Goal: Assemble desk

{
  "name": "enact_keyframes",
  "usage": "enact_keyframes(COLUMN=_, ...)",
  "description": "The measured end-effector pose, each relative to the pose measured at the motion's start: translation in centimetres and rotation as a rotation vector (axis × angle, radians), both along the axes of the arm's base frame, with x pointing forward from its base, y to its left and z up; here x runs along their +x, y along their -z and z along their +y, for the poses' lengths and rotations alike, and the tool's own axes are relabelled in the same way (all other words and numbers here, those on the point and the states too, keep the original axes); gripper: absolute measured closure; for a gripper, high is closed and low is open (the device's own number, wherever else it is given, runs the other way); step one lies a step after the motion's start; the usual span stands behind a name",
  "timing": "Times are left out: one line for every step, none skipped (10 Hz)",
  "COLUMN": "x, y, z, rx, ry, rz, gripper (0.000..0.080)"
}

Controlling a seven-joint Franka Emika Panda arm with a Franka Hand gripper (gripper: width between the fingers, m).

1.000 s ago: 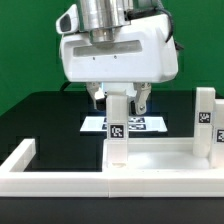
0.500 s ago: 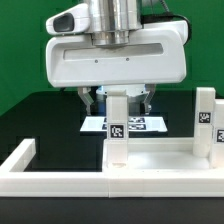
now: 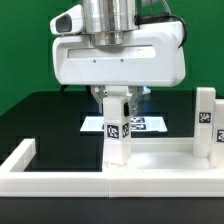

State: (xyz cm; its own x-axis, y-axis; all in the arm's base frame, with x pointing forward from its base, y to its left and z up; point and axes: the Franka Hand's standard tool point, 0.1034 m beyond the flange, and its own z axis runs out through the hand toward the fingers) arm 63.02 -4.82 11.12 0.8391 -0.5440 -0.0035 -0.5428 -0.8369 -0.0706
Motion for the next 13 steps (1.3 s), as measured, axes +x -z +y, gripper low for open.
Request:
enact_keyframes(x=0.00, y=0.01, z=0.00, rx=0.003, ry=0.080, rz=0.005, gripper=0.0512)
enact_keyframes(x=0.04, y=0.03, z=0.03, rx=0.006, ry=0.151, rz=0.007, gripper=0.0512)
enact_keyframes(x=0.21, y=0.08, z=0.10, rx=0.014, ry=0.365, rz=0.011, gripper=0.0512)
enact_keyframes(x=0.28, y=0.06, z=0.02, rx=0.035, ry=0.552, rz=0.019, gripper=0.0512)
enact_keyframes(x=0.29, y=0.09, z=-0.20, rx=0.064, ry=0.701, rz=0.026, gripper=0.0512)
enact_keyframes(x=0.17, y=0.19, z=-0.34, rx=0.100, ry=0.879, rz=0.017, gripper=0.0511)
enact_keyframes(x=0.14, y=0.27, z=0.11, rx=0.125, ry=1.130, rz=0.008, gripper=0.0511)
enact_keyframes(x=0.23, y=0.26, z=0.53, rx=0.131, ry=1.220, rz=0.005, gripper=0.0511)
enact_keyframes(x=0.22, y=0.29, z=0.47, rx=0.132, ry=1.234, rz=0.007, gripper=0.0511)
enact_keyframes(x=0.18, y=0.38, z=0.47, rx=0.128, ry=1.210, rz=0.005, gripper=0.0481)
enact_keyframes(x=0.18, y=0.37, z=0.43, rx=0.121, ry=1.144, rz=0.000, gripper=0.0297)
enact_keyframes(x=0.26, y=0.19, z=0.24, rx=0.106, ry=0.937, rz=-0.013, gripper=0.0297)
enact_keyframes(x=0.21, y=0.14, z=0.17, rx=0.093, ry=0.733, rz=-0.030, gripper=0.0181)
